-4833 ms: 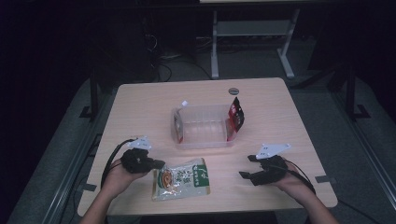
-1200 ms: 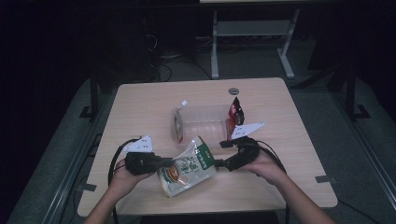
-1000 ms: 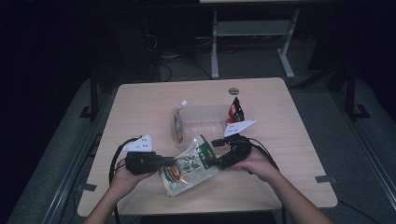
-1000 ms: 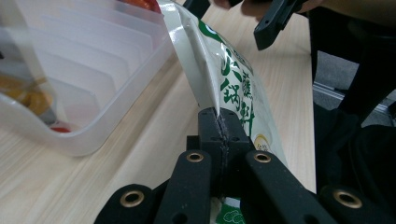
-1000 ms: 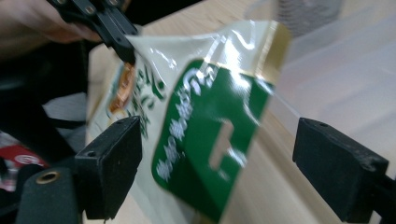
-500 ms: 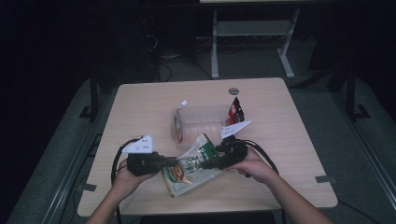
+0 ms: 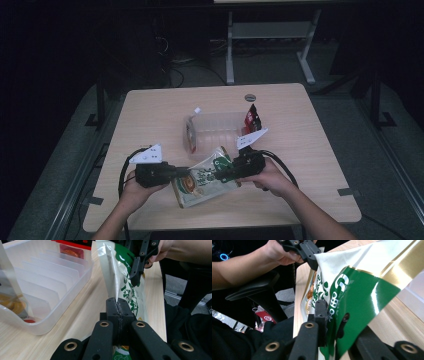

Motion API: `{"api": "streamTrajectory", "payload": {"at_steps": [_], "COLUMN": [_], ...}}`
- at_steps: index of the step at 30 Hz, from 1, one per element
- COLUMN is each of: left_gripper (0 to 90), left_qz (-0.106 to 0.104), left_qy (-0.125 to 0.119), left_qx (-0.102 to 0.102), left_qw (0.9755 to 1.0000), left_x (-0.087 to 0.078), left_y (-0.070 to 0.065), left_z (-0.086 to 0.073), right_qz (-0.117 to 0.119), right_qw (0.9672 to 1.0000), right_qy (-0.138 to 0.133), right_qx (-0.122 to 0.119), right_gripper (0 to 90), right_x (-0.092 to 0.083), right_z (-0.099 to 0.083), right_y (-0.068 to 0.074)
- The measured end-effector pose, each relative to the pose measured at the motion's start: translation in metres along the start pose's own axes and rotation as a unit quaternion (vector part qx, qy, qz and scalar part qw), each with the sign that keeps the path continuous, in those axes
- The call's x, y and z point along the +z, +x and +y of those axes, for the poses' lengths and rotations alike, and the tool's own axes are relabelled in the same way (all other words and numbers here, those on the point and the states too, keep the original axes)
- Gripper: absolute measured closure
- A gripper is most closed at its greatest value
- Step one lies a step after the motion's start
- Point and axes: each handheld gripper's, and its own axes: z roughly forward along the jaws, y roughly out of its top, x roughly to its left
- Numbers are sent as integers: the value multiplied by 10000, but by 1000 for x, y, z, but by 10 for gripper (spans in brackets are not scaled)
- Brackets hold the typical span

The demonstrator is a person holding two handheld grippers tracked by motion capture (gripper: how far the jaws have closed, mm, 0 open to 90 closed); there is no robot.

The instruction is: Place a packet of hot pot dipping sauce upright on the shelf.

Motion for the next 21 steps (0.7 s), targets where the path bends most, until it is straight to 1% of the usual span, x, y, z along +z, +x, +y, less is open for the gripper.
{"api": "streamTrajectory", "payload": {"at_steps": [2, 3, 4, 6, 7, 8, 9, 11, 12, 13, 14, 15, 16, 17, 18, 19, 20, 21], "left_gripper": [897, 897, 895, 883, 871, 847, 821, 768, 747, 720, 716, 771, 854, 897, 898, 899, 899, 899], "left_qz": [6, 6, 19, 40, 77, 129, 129, 253, 389, 502, 564, 564, 535, 535, 439, 439, 417, 406], "left_qy": [27, 27, 67, 93, 106, 93, 93, 57, -86, -155, -195, -195, -262, -262, -194, -194, -64, -8], "left_qx": [-11, -11, -34, -41, -22, -59, -59, -67, -159, -199, -231, -231, -278, -278, -271, -271, -187, -133], "left_qw": [10000, 10000, 10000, 9999, 9999, 9999, 9999, 9996, 9991, 9984, 9980, 9980, 9978, 9978, 9985, 9985, 9989, 9991], "left_x": [1, 1, 3, 4, 5, 5, 5, 4, -2, -5, -9, -9, -15, -15, -14, -14, -7, -3], "left_y": [1, 1, 2, 3, 4, 4, 4, 4, 5, 6, 7, 7, 8, 8, 7, 7, 3, 1], "left_z": [-1, -1, -2, -2, -3, -2, -2, -2, -1, -1, 0, 0, 1, 1, 2, 2, 4, 6], "right_qz": [19, 19, 72, 92, 99, 122, 122, 151, 125, 83, 33, 33, 77, 77, 78, 78, 101, 126], "right_qw": [10000, 10000, 9999, 9999, 9999, 9999, 9999, 9999, 9999, 9999, 10000, 10000, 9999, 9999, 9999, 9999, 9998, 9996], "right_qy": [36, 36, 106, 89, 80, 72, 72, 23, 28, 54, 45, 45, -35, -35, -103, -103, -186, -232], "right_qx": [-21, -21, -19, -10, -1, 26, 26, 81, 38, 20, 23, 23, 82, 82, 95, 95, 59, 24], "right_gripper": [869, 869, 885, 896, 899, 900, 900, 900, 900, 900, 900, 900, 900, 900, 900, 900, 900, 900], "right_x": [1, 1, 0, 0, 0, -1, -1, -3, -4, -5, -6, -6, -9, -9, -12, -12, -14, -15], "right_z": [0, 0, 0, -1, -1, -1, -1, 0, 0, 0, 0, 0, 0, 0, 1, 1, 2, 3], "right_y": [0, 0, 0, -1, -1, -1, -1, -1, -1, -1, -1, -1, -3, -3, -2, -2, 0, 1]}}
